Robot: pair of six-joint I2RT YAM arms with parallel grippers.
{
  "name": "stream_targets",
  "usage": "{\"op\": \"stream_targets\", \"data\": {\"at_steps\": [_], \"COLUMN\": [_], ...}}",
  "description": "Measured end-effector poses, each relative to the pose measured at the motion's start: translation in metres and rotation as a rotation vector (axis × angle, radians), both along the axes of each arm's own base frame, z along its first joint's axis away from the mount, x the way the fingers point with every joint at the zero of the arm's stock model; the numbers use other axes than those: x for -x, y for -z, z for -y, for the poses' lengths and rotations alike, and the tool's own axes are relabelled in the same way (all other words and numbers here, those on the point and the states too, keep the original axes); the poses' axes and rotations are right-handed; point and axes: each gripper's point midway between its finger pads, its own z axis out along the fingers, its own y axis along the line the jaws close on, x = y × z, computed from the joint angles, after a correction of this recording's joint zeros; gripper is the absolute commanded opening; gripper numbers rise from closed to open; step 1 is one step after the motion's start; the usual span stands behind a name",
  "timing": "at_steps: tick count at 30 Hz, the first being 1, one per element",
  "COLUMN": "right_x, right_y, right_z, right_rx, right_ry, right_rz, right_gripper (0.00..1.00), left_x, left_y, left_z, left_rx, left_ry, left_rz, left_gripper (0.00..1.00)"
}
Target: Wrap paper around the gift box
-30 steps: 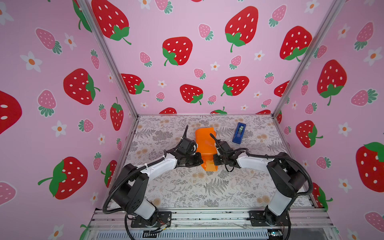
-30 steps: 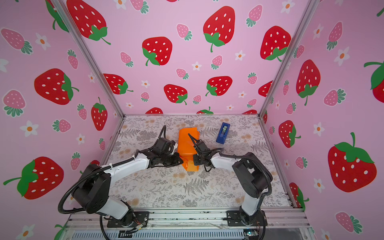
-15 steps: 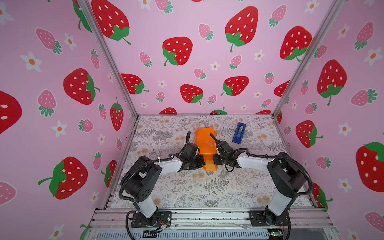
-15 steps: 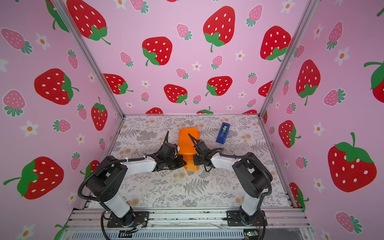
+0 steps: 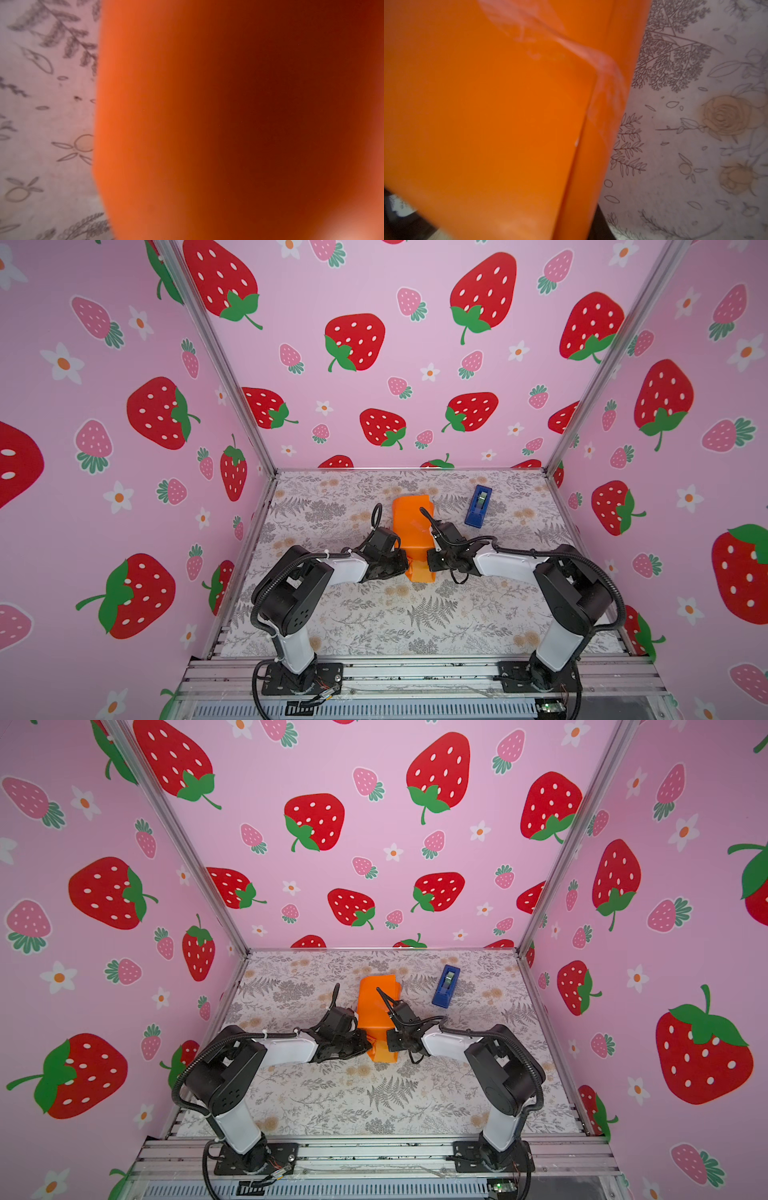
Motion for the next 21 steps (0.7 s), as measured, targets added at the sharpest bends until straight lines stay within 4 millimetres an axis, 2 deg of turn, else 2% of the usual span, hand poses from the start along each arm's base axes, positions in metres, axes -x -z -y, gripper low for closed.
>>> {"op": "stream_targets", "data": {"at_steps": [9,15,21], "right_x": [0.013,0.028,0.039], "right_y": [-0.016,-0.012,-0.013], "right_z": [-0.004,-0.007,-0.02], "right_rx": [-0.075,-0.099,-0.143], "right_ry": [-0.017,-0.034,-0.067], "right_rz": [-0.028,-0.075,-0.11], "right_gripper": [0.33,0.32,0.32], "left_x": [-0.002,-0.002,-0.002], "left_y": [0.002,0.002,0.002], "left_z": [0.0,0.0,0.0], "left_rx": [-0.005,-0.007,-0.009], "left_ry": [-0.004,-0.004,-0.004], "left_rz": [-0.004,-0.008,-0.011], "left_gripper": [0.0,0.0,0.0]}}
